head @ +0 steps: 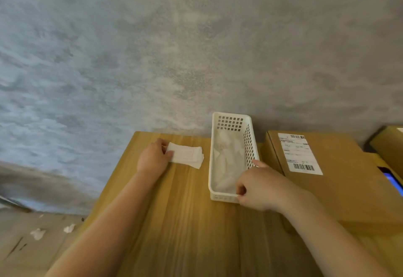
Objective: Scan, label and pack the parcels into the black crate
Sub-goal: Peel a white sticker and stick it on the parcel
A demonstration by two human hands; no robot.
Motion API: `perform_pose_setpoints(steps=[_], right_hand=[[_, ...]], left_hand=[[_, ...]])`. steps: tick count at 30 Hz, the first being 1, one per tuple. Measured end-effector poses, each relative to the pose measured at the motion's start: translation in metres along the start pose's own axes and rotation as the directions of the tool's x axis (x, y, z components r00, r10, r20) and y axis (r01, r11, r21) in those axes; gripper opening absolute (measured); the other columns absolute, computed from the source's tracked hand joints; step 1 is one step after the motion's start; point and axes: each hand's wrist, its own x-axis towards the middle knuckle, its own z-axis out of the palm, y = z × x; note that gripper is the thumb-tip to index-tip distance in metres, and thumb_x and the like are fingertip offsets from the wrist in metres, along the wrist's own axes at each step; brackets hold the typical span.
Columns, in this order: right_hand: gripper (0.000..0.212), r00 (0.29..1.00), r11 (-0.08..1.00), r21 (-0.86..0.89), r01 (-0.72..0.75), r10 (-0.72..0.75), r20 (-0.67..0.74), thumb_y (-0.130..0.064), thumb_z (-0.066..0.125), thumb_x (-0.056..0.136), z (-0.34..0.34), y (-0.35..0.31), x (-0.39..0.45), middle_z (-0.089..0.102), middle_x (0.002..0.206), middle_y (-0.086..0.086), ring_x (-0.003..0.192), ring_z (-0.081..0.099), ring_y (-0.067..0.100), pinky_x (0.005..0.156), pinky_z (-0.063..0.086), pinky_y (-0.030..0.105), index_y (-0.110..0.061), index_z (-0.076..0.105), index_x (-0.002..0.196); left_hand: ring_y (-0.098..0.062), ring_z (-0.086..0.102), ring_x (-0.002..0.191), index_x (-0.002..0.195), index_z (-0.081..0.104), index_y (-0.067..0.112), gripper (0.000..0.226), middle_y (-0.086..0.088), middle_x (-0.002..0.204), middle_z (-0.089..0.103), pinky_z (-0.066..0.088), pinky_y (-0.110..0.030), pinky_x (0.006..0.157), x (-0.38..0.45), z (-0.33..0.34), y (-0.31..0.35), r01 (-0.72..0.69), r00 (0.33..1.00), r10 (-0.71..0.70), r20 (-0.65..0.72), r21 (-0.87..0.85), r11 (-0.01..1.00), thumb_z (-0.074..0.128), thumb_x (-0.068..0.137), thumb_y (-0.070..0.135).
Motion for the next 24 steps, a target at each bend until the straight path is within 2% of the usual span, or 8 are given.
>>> perform_pose_setpoints(steps=[3,5,10,12,14,16,21,24], right_hand=[[0.025,0.999,0.994,0.105,-0.033,0.034,0.001,-0.045,0.060,0.089,-0.001,0.003,-0.002,0.058,0.133,-0.013,0.149,0.011,0.018,0.117,0.020,0.037,-0.034,0.067,0.110],[0.027,0.999,0.990,0.141,-0.015,0.020,-0.031,-0.047,0.059,0.088,-0.001,0.003,-0.003,0.055,0.135,-0.016,0.148,0.012,0.018,0.116,0.023,0.038,-0.036,0.064,0.113],[0.025,0.989,0.973,0.217,0.076,-0.046,-0.143,-0.044,0.052,0.096,0.003,0.004,-0.007,0.056,0.131,-0.018,0.143,0.021,0.012,0.115,0.021,0.033,-0.034,0.063,0.116],[0.023,0.977,0.953,0.284,0.101,-0.041,-0.211,-0.042,0.052,0.096,0.005,0.007,-0.009,0.056,0.124,-0.022,0.137,0.031,0.007,0.112,0.031,0.033,-0.035,0.063,0.115],[0.019,0.952,0.922,0.363,0.136,-0.021,-0.304,-0.040,0.055,0.095,0.007,0.011,-0.010,0.058,0.113,-0.026,0.118,0.047,-0.004,0.102,0.045,0.028,-0.038,0.064,0.111],[0.017,0.914,0.872,0.458,0.176,0.027,-0.404,-0.035,0.058,0.094,0.009,0.016,-0.011,0.062,0.105,-0.027,0.103,0.055,-0.009,0.092,0.049,0.021,-0.038,0.065,0.109],[0.019,0.844,0.679,0.682,0.272,0.173,-0.508,-0.020,0.063,0.093,0.005,0.024,-0.024,0.068,0.092,-0.014,0.088,0.061,-0.001,0.075,0.051,0.016,-0.032,0.067,0.107],[0.018,0.854,0.617,0.729,0.297,0.170,-0.491,-0.027,0.059,0.095,0.002,0.032,-0.038,0.070,0.093,-0.012,0.088,0.063,0.001,0.074,0.052,0.018,-0.032,0.063,0.112]], left_hand=[[-0.016,0.062,0.081,0.109,0.060,0.019,0.021,0.003,0.094,0.067,0.049,-0.031,0.065,0.003,-0.003,-0.004,0.058,0.998,-0.059,-0.018,-0.040,0.998,0.061,0.093,0.032],[-0.013,0.060,0.070,0.095,0.060,0.020,0.016,0.003,0.081,0.065,0.049,-0.030,0.058,0.004,-0.006,-0.003,0.059,0.998,-0.059,-0.027,0.001,0.998,0.060,0.093,0.036],[-0.014,0.059,0.067,0.087,0.061,0.020,0.020,0.000,0.081,0.065,0.044,-0.029,0.055,-0.006,-0.018,0.001,0.034,0.996,-0.040,-0.079,-0.074,0.997,0.058,0.094,0.038],[-0.016,0.059,0.064,0.083,0.060,0.017,0.021,-0.001,0.078,0.065,0.043,-0.031,0.056,-0.016,-0.026,0.008,-0.013,0.991,-0.010,-0.133,-0.176,0.984,0.058,0.094,0.035],[-0.012,0.053,0.061,0.081,0.059,0.014,0.022,0.001,0.074,0.061,0.039,-0.028,0.055,-0.028,-0.036,0.020,-0.066,0.984,0.025,-0.174,-0.237,0.969,0.058,0.095,0.031],[-0.008,0.050,0.057,0.081,0.059,0.018,0.018,0.006,0.070,0.058,0.036,-0.024,0.054,-0.043,-0.046,0.035,-0.127,0.978,0.075,-0.195,-0.268,0.955,0.058,0.095,0.029],[-0.022,0.061,0.079,0.091,0.068,0.030,0.015,-0.004,0.084,0.068,0.049,-0.042,0.069,-0.084,-0.054,0.079,-0.230,0.973,0.194,-0.126,-0.431,0.873,0.055,0.097,0.029],[-0.024,0.062,0.085,0.091,0.071,0.028,0.017,-0.007,0.088,0.069,0.050,-0.037,0.076,-0.105,-0.049,0.111,-0.247,0.965,0.256,-0.050,-0.489,0.836,0.055,0.098,0.025]])
